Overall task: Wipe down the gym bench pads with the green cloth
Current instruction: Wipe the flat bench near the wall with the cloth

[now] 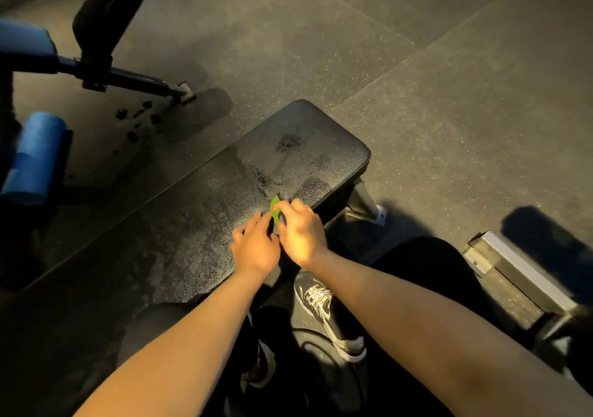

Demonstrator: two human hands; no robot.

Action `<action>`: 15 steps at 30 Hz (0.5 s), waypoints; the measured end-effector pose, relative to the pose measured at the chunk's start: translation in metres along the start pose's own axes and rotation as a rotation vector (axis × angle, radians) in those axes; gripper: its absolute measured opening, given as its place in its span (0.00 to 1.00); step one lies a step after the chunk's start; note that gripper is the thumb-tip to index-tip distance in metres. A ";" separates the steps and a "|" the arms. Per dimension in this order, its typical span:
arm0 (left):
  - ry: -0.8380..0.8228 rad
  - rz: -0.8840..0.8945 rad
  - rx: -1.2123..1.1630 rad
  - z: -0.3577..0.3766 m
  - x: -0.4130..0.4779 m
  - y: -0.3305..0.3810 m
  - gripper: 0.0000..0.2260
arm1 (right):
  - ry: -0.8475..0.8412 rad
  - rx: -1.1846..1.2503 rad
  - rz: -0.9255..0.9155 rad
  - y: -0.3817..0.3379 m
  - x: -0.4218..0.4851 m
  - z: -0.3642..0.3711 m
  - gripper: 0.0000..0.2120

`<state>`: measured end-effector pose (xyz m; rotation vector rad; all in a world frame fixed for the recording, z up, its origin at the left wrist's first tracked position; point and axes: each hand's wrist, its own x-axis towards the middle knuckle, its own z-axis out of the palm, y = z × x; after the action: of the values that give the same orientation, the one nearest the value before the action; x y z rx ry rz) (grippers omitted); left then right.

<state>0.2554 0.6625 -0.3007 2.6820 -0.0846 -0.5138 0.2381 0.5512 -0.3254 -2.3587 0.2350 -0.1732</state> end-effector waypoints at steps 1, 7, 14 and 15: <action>0.025 0.004 -0.021 -0.004 0.004 -0.002 0.23 | -0.017 -0.090 -0.056 0.001 0.006 -0.003 0.11; -0.022 -0.110 0.103 -0.013 0.022 -0.021 0.32 | 0.067 -0.483 0.044 0.025 0.061 -0.026 0.09; -0.037 -0.103 0.075 -0.007 0.028 -0.029 0.33 | -0.033 -0.408 0.138 0.004 0.053 -0.009 0.21; -0.036 -0.104 0.070 -0.007 0.029 -0.028 0.33 | -0.067 -0.388 0.071 -0.002 0.046 0.001 0.22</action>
<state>0.2845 0.6872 -0.3156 2.7569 0.0277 -0.6011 0.2836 0.5434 -0.3219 -2.7297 0.3445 -0.0129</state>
